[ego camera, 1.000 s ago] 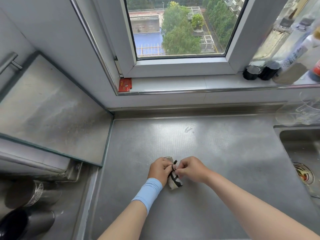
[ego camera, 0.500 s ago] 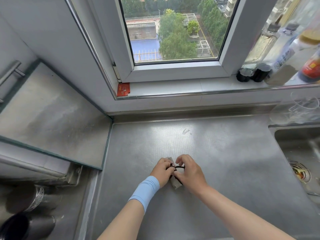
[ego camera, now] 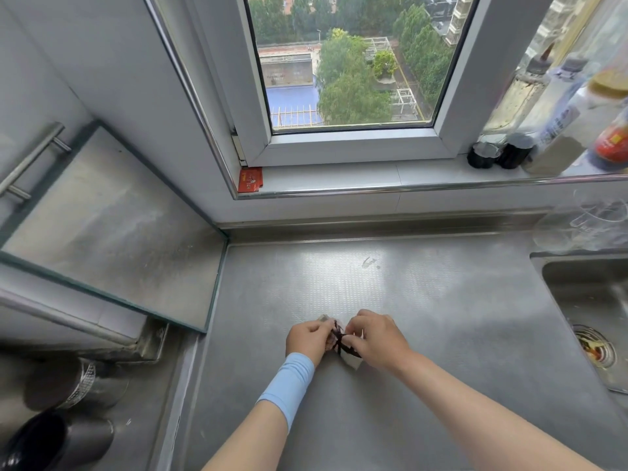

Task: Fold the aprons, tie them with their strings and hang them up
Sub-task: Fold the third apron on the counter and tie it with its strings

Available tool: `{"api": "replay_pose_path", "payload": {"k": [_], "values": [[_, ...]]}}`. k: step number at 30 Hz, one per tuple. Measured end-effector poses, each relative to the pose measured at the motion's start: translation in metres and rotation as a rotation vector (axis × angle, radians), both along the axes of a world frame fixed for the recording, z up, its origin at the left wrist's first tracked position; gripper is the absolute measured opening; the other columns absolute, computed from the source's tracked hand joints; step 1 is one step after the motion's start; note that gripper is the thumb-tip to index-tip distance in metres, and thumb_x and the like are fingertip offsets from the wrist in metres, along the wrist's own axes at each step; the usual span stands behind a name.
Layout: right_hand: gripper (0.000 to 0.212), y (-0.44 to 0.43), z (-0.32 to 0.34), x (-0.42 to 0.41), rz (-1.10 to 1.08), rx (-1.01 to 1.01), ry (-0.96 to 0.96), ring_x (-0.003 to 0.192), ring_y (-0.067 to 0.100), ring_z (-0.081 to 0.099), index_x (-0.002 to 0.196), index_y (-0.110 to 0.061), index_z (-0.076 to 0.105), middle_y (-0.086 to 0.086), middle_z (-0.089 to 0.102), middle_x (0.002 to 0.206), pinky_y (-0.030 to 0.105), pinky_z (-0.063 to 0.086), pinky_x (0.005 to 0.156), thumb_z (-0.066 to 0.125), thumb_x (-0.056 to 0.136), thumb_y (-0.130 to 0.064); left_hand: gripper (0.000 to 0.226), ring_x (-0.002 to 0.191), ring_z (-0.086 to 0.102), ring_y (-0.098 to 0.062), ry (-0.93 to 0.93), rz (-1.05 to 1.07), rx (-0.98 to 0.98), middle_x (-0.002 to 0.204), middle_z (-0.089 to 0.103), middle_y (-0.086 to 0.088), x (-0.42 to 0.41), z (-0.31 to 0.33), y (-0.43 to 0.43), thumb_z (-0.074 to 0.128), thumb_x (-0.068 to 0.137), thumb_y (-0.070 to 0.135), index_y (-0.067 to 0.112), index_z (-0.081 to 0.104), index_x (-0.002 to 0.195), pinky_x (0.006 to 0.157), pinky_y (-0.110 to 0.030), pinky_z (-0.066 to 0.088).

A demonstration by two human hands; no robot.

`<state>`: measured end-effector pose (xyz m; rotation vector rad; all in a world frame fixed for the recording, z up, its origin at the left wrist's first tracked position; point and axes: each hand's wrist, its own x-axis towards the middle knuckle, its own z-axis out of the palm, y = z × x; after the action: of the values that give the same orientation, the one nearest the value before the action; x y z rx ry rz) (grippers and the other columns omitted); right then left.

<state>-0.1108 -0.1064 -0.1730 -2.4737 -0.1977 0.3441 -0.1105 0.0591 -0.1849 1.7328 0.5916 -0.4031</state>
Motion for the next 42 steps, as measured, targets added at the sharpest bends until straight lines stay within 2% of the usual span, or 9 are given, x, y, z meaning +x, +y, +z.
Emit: {"api": "replay_pose_path", "payload": {"k": [3,7,13,19,25,30,37,40,42], "values": [[0.018,-0.005,0.002,0.003,0.006,0.028,0.272,0.074,0.011,0.051,0.072,-0.028,0.055,-0.010,0.055,0.077,0.029,0.041,0.069,0.057,0.089,-0.033,0.025,0.068,0.071,-0.018,-0.045,0.045,0.069,0.065,0.072,-0.001,-0.007,-0.006,0.007,0.064,0.088,0.024,0.015,0.073,0.067,0.076,-0.033,0.060],[0.024,0.001,0.004,0.005,-0.057,0.085,0.370,0.073,0.017,0.052,0.077,-0.017,0.051,-0.004,0.056,0.073,0.034,0.045,0.072,0.043,0.097,-0.029,0.024,0.071,0.071,-0.018,-0.036,0.054,0.047,0.070,0.072,-0.003,-0.013,-0.013,0.009,0.061,0.092,0.020,0.010,0.071,0.072,0.079,-0.035,0.059],[0.021,0.007,0.006,0.013,-0.221,0.042,0.272,0.071,0.013,0.058,0.073,-0.022,0.057,-0.006,0.064,0.075,0.020,0.041,0.059,0.062,0.091,-0.031,0.023,0.071,0.070,-0.015,0.038,0.147,-0.028,0.078,0.073,-0.008,-0.006,-0.016,0.010,0.057,0.096,0.021,0.004,0.069,0.086,0.074,-0.028,0.059],[0.020,0.012,0.006,0.016,-0.466,0.337,0.537,0.056,0.029,0.069,0.080,-0.008,0.054,0.017,0.066,0.072,0.035,0.054,0.048,0.063,0.094,-0.019,0.026,0.086,0.072,-0.030,0.122,0.267,-0.293,0.090,0.072,-0.020,0.000,-0.019,0.009,0.044,0.101,0.009,0.000,0.064,0.088,0.082,-0.043,0.058],[0.021,0.017,0.008,0.019,-0.344,0.114,0.392,0.056,0.020,0.060,0.073,-0.014,0.051,0.005,0.062,0.068,0.027,0.052,0.049,0.059,0.092,-0.020,0.026,0.079,0.071,-0.027,0.144,0.258,-0.314,0.085,0.071,-0.017,0.004,-0.017,0.014,0.041,0.102,0.008,0.002,0.061,0.085,0.074,-0.039,0.058],[0.022,0.020,0.004,0.020,-0.453,0.223,0.523,0.052,0.027,0.065,0.073,-0.012,0.048,0.013,0.063,0.074,0.035,0.056,0.045,0.061,0.091,-0.013,0.029,0.083,0.072,-0.029,0.174,0.251,-0.362,0.094,0.070,-0.023,0.005,-0.020,0.015,0.039,0.102,0.008,-0.007,0.063,0.097,0.065,-0.033,0.059],[0.014,0.022,0.000,0.017,-0.606,0.353,0.613,0.054,0.027,0.064,0.082,-0.010,0.050,0.015,0.068,0.079,0.036,0.056,0.046,0.057,0.092,-0.006,0.030,0.069,0.068,-0.025,0.215,0.303,-0.369,0.083,0.065,-0.021,0.009,-0.017,0.011,0.038,0.102,0.005,-0.007,0.059,0.085,0.051,-0.028,0.058],[0.012,0.019,-0.002,0.017,-0.589,0.302,0.585,0.056,0.029,0.069,0.079,-0.009,0.054,0.017,0.072,0.080,0.040,0.059,0.049,0.057,0.091,-0.009,0.030,0.072,0.069,-0.027,0.202,0.212,-0.308,0.080,0.069,-0.018,0.012,-0.015,0.014,0.042,0.102,0.009,-0.003,0.061,0.082,0.059,-0.033,0.060],[0.016,0.014,0.002,0.018,-0.447,0.112,0.510,0.066,0.028,0.072,0.078,-0.009,0.060,0.012,0.073,0.080,0.036,0.058,0.056,0.057,0.089,-0.019,0.032,0.082,0.072,-0.029,0.133,0.052,-0.163,0.082,0.074,-0.014,0.014,-0.019,0.017,0.047,0.100,0.017,0.002,0.068,0.081,0.074,-0.040,0.060]]}}
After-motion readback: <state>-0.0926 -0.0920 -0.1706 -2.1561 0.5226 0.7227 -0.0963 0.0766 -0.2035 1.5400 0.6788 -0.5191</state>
